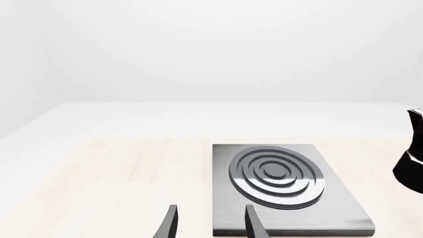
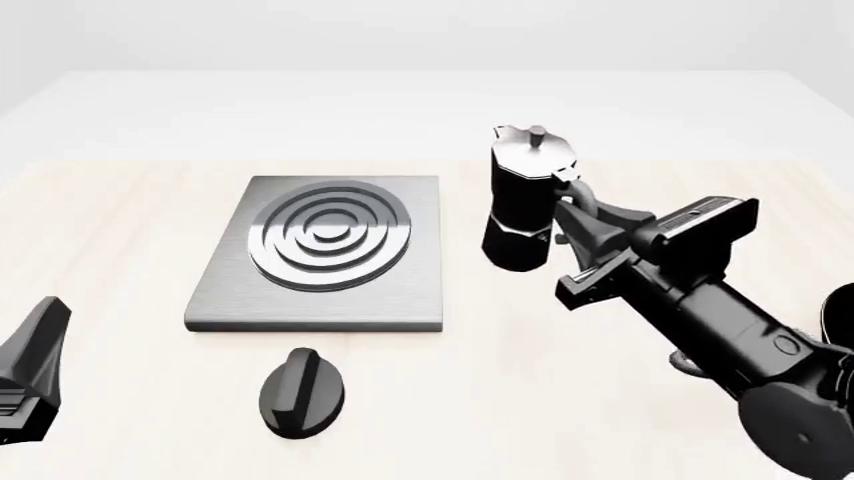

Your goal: Put the moka pot on the stove.

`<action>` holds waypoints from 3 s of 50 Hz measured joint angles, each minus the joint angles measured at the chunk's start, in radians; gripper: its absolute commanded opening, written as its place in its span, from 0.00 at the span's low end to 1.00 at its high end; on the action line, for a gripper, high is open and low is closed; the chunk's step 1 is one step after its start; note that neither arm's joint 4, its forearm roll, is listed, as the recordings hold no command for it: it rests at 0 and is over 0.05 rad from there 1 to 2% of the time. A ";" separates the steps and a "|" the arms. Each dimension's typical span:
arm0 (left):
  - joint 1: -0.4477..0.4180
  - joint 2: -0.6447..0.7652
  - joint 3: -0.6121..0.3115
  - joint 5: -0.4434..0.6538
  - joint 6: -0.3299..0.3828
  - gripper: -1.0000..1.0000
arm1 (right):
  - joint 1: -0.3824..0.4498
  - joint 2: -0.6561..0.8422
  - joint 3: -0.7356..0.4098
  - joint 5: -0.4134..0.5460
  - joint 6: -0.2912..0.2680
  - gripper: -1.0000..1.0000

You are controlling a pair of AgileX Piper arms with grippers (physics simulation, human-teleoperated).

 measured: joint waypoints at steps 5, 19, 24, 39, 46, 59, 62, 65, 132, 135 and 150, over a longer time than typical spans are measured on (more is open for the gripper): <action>0.000 0.000 0.000 0.000 0.000 1.00 | 0.009 -0.010 -0.028 0.034 0.000 0.00; 0.000 0.000 0.000 0.000 0.000 1.00 | 0.034 0.009 -0.104 0.088 0.006 0.00; 0.000 0.000 0.000 0.000 0.000 1.00 | 0.043 0.028 -0.133 0.099 0.009 0.00; 0.000 0.000 0.000 0.000 0.001 1.00 | 0.066 0.105 -0.213 0.100 0.027 0.00; -0.001 0.000 0.000 0.000 0.001 1.00 | 0.077 0.140 -0.246 0.098 0.035 0.00; -0.001 0.000 0.000 0.000 0.001 1.00 | 0.095 0.201 -0.308 0.094 0.044 0.00; 0.000 0.000 0.000 0.000 0.000 1.00 | 0.100 0.215 -0.323 0.093 0.045 0.00; 0.000 0.000 0.000 0.000 0.000 1.00 | 0.106 0.228 -0.340 0.093 0.047 0.00; 0.000 0.000 0.000 0.000 0.000 1.00 | 0.172 0.564 -0.713 0.104 0.057 0.00; 0.000 0.000 0.000 0.000 0.000 1.00 | 0.175 0.576 -0.727 0.104 0.055 0.00; 0.000 0.000 0.000 0.000 0.000 1.00 | 0.196 0.629 -0.785 0.111 0.051 0.00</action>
